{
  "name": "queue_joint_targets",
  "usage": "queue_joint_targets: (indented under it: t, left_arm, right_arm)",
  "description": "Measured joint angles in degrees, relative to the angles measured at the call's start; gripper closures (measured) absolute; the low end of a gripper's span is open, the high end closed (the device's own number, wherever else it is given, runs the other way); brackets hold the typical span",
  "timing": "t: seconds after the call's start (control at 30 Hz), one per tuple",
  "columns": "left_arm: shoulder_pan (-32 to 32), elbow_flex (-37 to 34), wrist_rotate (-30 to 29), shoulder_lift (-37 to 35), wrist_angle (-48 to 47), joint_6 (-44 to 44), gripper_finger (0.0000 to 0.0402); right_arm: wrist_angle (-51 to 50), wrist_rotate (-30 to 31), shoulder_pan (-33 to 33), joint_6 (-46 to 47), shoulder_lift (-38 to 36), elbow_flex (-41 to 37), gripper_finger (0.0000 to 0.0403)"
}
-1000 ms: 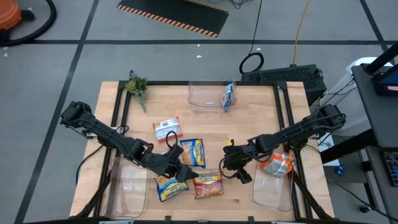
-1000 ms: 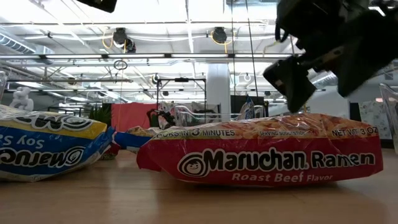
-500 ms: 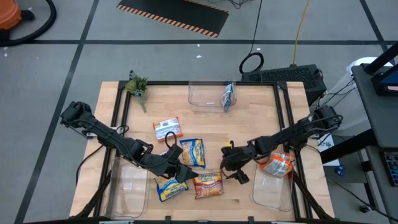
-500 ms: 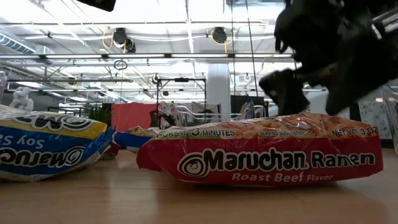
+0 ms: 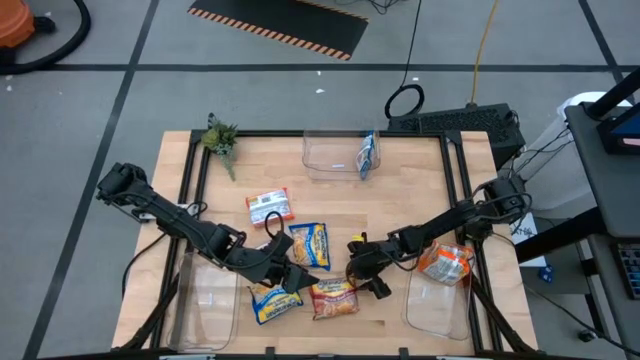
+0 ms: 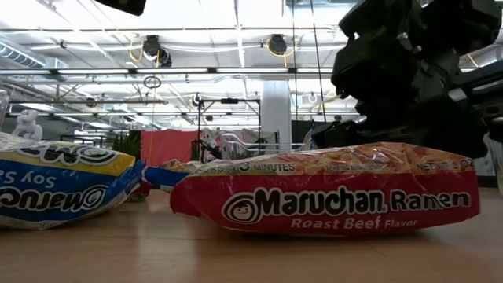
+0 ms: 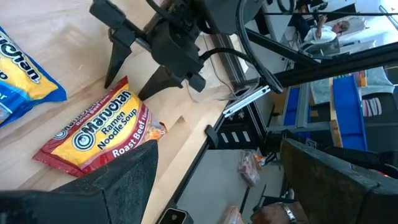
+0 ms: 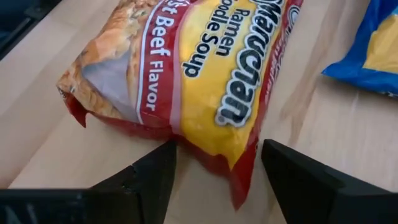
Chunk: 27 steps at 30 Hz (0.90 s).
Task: Sort Maruchan noodles
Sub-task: Put the right red noodle pack into the bottom left transparent bin
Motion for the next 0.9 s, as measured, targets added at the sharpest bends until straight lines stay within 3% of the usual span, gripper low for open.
queue_joint_targets:
  t: [0.23, 0.53, 0.77, 0.9]
  left_arm:
    - [0.0, 0.0, 0.0, 0.0, -0.9, 0.3, 0.0062]
    - [0.0, 0.0, 0.0, 0.0, -2.7, 0.8, 0.0062]
    - [0.0, 0.0, 0.0, 0.0, -3.6, 1.7, 0.0062]
    - [0.0, 0.0, 0.0, 0.0, -4.2, 2.9, 0.0062]
  right_arm:
    - [0.9, 0.4, 0.0, 1.1, 0.4, 0.0, 0.0229]
    - [2.1, -0.1, 0.1, 2.0, 0.0, -0.1, 0.0392]
    - [2.1, 0.2, 0.1, 7.7, -3.4, -0.2, 0.0400]
    - [-0.9, 4.9, 0.4, 7.6, -9.4, -0.2, 0.0401]
